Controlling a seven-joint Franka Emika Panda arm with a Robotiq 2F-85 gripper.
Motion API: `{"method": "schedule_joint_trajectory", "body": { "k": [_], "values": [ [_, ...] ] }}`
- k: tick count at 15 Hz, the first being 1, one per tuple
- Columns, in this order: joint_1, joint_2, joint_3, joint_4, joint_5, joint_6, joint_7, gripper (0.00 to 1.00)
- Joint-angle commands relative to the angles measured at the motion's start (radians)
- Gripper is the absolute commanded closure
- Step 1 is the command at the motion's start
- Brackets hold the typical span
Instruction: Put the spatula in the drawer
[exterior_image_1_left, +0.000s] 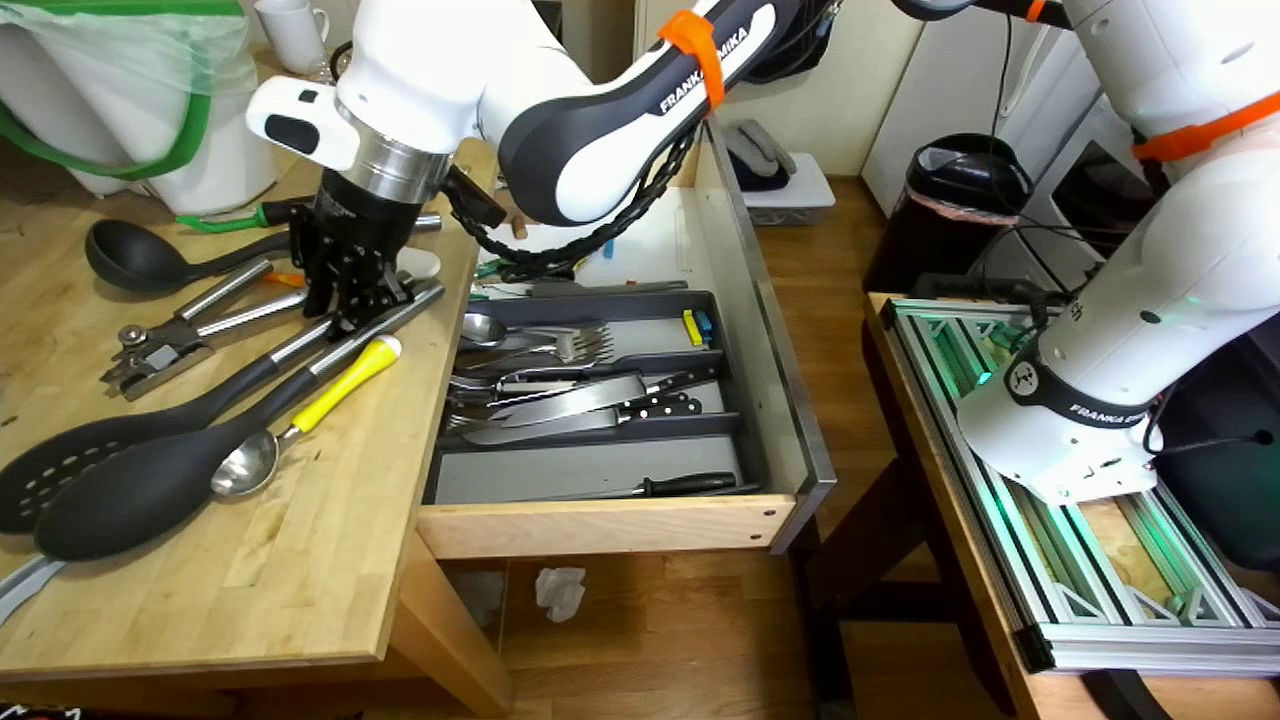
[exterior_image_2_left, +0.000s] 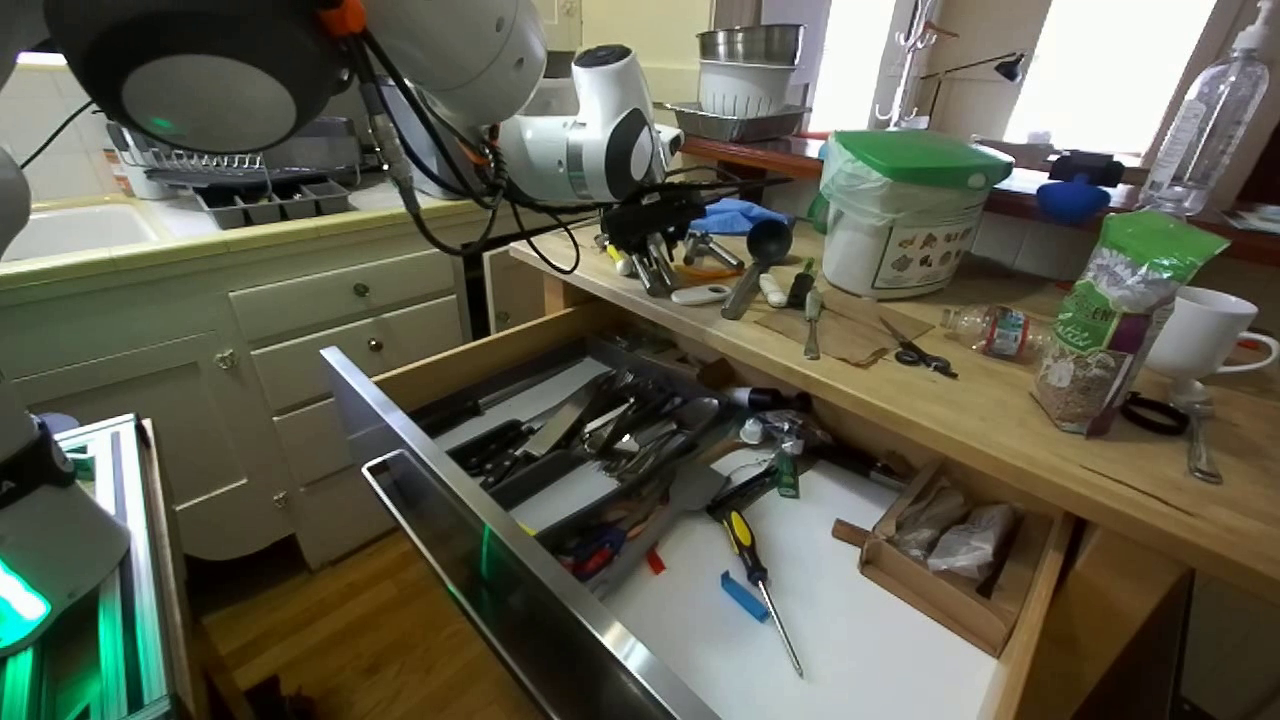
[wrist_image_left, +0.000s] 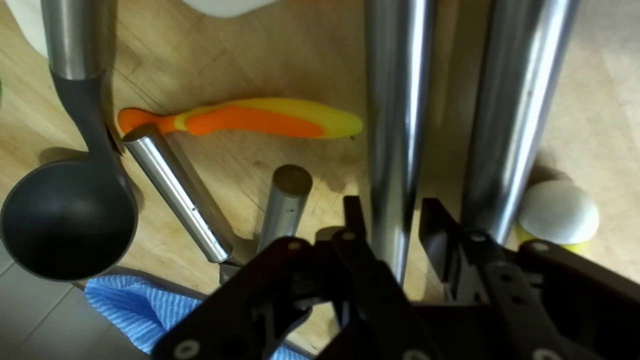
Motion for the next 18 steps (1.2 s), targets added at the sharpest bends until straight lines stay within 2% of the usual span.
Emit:
{"method": "schedule_joint_trajectory", "body": {
  "k": [1,2,4,5,7,10,13,14,18],
  "values": [
    [0.004,-0.051,0.015,0.033,-0.048,-0.028,0.012,0.79],
    [0.002,-0.054,0.019,0.033,-0.049,-0.029,0.009,0.9],
    [-0.005,-0.06,0.043,0.04,-0.032,-0.046,-0.005,0.98],
    [-0.008,-0.058,0.055,0.044,-0.022,-0.053,0.001,0.94],
    [-0.016,-0.03,0.083,0.05,-0.023,-0.035,0.05,0.94],
    [-0.064,-0.007,0.173,0.044,0.016,-0.029,0.11,0.94],
    [-0.16,0.055,0.278,-0.023,0.068,-0.063,0.194,0.94],
    [-0.194,0.107,0.304,-0.058,0.096,-0.094,0.277,0.94],
    [-0.375,0.253,0.502,-0.192,0.27,-0.199,0.456,0.94]
  ]
}}
